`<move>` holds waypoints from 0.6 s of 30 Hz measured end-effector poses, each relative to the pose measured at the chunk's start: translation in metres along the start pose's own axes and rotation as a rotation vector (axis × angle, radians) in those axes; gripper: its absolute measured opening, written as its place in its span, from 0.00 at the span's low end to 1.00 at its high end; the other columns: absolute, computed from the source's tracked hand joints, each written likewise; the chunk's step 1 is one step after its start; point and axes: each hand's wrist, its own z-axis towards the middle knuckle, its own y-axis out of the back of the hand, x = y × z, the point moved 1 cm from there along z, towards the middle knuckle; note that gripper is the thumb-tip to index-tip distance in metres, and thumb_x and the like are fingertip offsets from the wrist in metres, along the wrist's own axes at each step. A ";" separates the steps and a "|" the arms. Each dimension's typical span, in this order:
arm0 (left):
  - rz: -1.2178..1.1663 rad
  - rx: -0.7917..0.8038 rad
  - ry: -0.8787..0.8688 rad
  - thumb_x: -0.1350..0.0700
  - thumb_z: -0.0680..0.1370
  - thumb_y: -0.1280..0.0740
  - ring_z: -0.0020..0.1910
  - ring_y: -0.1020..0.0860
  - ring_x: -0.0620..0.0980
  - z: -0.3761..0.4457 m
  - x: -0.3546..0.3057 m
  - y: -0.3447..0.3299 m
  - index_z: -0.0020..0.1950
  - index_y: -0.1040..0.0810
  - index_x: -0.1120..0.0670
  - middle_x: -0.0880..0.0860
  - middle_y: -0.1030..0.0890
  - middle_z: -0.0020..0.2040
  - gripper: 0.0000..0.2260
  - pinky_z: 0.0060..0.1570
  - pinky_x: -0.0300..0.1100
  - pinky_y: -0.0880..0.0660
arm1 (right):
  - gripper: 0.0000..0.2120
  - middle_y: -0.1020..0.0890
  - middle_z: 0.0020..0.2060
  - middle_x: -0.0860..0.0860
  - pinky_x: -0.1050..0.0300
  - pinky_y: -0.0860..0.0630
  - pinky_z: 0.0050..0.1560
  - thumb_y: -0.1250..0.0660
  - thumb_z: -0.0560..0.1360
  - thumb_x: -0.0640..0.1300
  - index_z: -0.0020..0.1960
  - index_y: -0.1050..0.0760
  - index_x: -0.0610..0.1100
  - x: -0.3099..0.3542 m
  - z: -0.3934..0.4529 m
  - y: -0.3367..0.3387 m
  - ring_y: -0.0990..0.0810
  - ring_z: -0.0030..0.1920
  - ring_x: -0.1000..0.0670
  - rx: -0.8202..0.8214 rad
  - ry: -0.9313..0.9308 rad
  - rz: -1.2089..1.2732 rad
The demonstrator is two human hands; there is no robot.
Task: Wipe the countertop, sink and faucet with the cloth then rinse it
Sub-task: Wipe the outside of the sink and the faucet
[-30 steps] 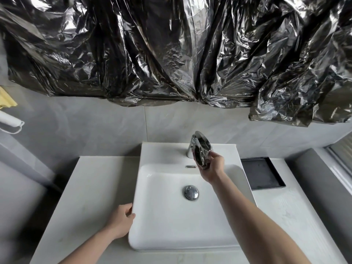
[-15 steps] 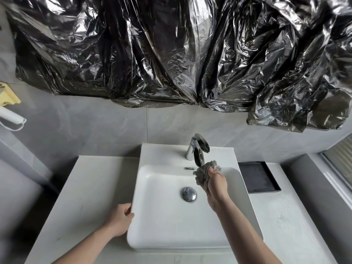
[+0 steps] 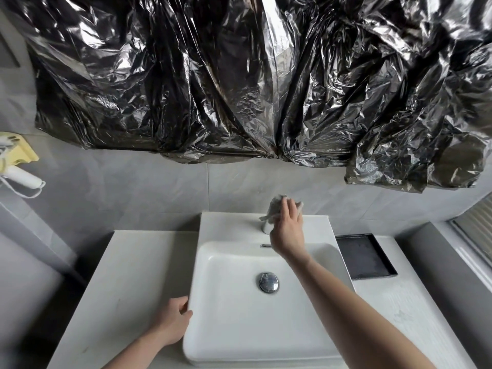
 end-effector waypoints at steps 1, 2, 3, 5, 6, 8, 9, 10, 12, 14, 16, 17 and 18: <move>-0.012 0.001 -0.001 0.49 0.69 0.37 0.46 0.15 0.49 0.004 0.003 -0.001 0.51 0.18 0.50 0.48 0.13 0.47 0.15 0.53 0.48 0.20 | 0.33 0.29 0.70 0.40 0.38 0.34 0.75 0.41 0.71 0.33 0.77 0.36 0.37 -0.005 0.007 0.001 0.34 0.71 0.34 0.023 -0.008 0.015; -0.024 0.006 -0.001 0.49 0.69 0.37 0.43 0.16 0.48 0.006 0.005 -0.002 0.52 0.18 0.51 0.50 0.13 0.48 0.16 0.53 0.48 0.20 | 0.30 0.27 0.68 0.40 0.40 0.26 0.67 0.39 0.75 0.34 0.76 0.35 0.40 -0.008 0.013 0.004 0.29 0.68 0.34 0.051 -0.028 0.021; -0.030 0.008 0.000 0.50 0.69 0.37 0.39 0.19 0.47 0.009 0.009 -0.004 0.52 0.18 0.53 0.51 0.14 0.49 0.16 0.53 0.49 0.20 | 0.26 0.25 0.66 0.40 0.42 0.23 0.59 0.39 0.78 0.36 0.76 0.35 0.43 -0.011 0.019 0.005 0.25 0.63 0.34 0.075 -0.048 0.014; -0.042 0.002 0.002 0.50 0.69 0.38 0.37 0.23 0.45 0.007 0.006 -0.002 0.52 0.19 0.55 0.52 0.14 0.48 0.17 0.53 0.50 0.20 | 0.22 0.23 0.62 0.39 0.42 0.21 0.51 0.40 0.81 0.42 0.75 0.35 0.46 -0.012 0.022 0.006 0.21 0.57 0.33 0.103 -0.077 -0.003; -0.047 0.004 0.001 0.50 0.68 0.38 0.38 0.22 0.46 0.005 0.004 -0.001 0.52 0.18 0.55 0.52 0.14 0.48 0.17 0.53 0.50 0.19 | 0.22 0.23 0.61 0.39 0.42 0.22 0.49 0.40 0.82 0.43 0.75 0.35 0.46 -0.011 0.019 0.007 0.20 0.56 0.33 0.105 -0.082 -0.001; -0.053 0.003 0.004 0.51 0.69 0.37 0.43 0.16 0.49 -0.004 -0.005 0.002 0.51 0.16 0.52 0.49 0.13 0.46 0.15 0.52 0.48 0.19 | 0.22 0.21 0.61 0.37 0.43 0.24 0.48 0.39 0.82 0.45 0.76 0.35 0.43 -0.015 0.012 0.009 0.20 0.55 0.32 0.073 -0.091 0.018; -0.051 0.004 0.009 0.52 0.70 0.37 0.46 0.15 0.48 -0.007 -0.009 0.003 0.51 0.16 0.49 0.47 0.12 0.45 0.14 0.51 0.46 0.19 | 0.22 0.19 0.60 0.37 0.44 0.25 0.47 0.39 0.82 0.44 0.75 0.33 0.42 -0.018 0.008 0.010 0.20 0.55 0.32 0.045 -0.097 0.024; -0.042 0.006 0.017 0.52 0.71 0.36 0.47 0.14 0.47 -0.007 -0.009 0.004 0.50 0.15 0.48 0.45 0.12 0.45 0.13 0.50 0.44 0.19 | 0.21 0.17 0.58 0.37 0.45 0.25 0.46 0.39 0.81 0.42 0.73 0.31 0.41 -0.019 0.002 0.014 0.19 0.54 0.32 0.023 -0.105 0.029; -0.030 0.000 0.014 0.52 0.70 0.37 0.47 0.14 0.47 -0.006 -0.008 0.003 0.49 0.16 0.48 0.44 0.13 0.43 0.13 0.49 0.45 0.19 | 0.16 0.14 0.52 0.39 0.47 0.28 0.43 0.39 0.78 0.36 0.66 0.25 0.41 -0.020 -0.009 0.022 0.18 0.52 0.33 -0.019 -0.109 0.041; -0.017 -0.002 0.017 0.50 0.68 0.38 0.46 0.14 0.50 0.006 0.003 -0.001 0.48 0.17 0.49 0.46 0.13 0.42 0.14 0.49 0.48 0.19 | 0.13 0.13 0.48 0.41 0.52 0.34 0.39 0.39 0.78 0.34 0.58 0.21 0.43 -0.021 -0.021 0.031 0.18 0.49 0.33 -0.041 -0.119 0.048; -0.006 0.003 0.023 0.51 0.67 0.39 0.45 0.14 0.50 0.014 0.009 -0.005 0.47 0.16 0.49 0.46 0.13 0.40 0.14 0.47 0.47 0.19 | 0.13 0.12 0.45 0.43 0.54 0.37 0.38 0.39 0.78 0.34 0.54 0.19 0.46 -0.024 -0.032 0.035 0.18 0.47 0.35 -0.042 -0.127 0.036; 0.017 -0.007 0.028 0.51 0.68 0.38 0.44 0.15 0.51 0.010 0.004 -0.003 0.45 0.16 0.48 0.46 0.14 0.39 0.13 0.46 0.46 0.20 | 0.13 0.13 0.43 0.43 0.53 0.36 0.38 0.39 0.77 0.33 0.51 0.19 0.46 -0.026 -0.038 0.034 0.18 0.45 0.35 -0.032 -0.126 0.026; 0.028 -0.024 0.025 0.53 0.69 0.38 0.44 0.15 0.52 -0.002 -0.009 0.001 0.45 0.17 0.48 0.46 0.14 0.38 0.11 0.43 0.44 0.21 | 0.13 0.13 0.42 0.43 0.52 0.35 0.37 0.39 0.75 0.32 0.49 0.19 0.45 -0.026 -0.045 0.032 0.18 0.44 0.35 -0.009 -0.120 0.011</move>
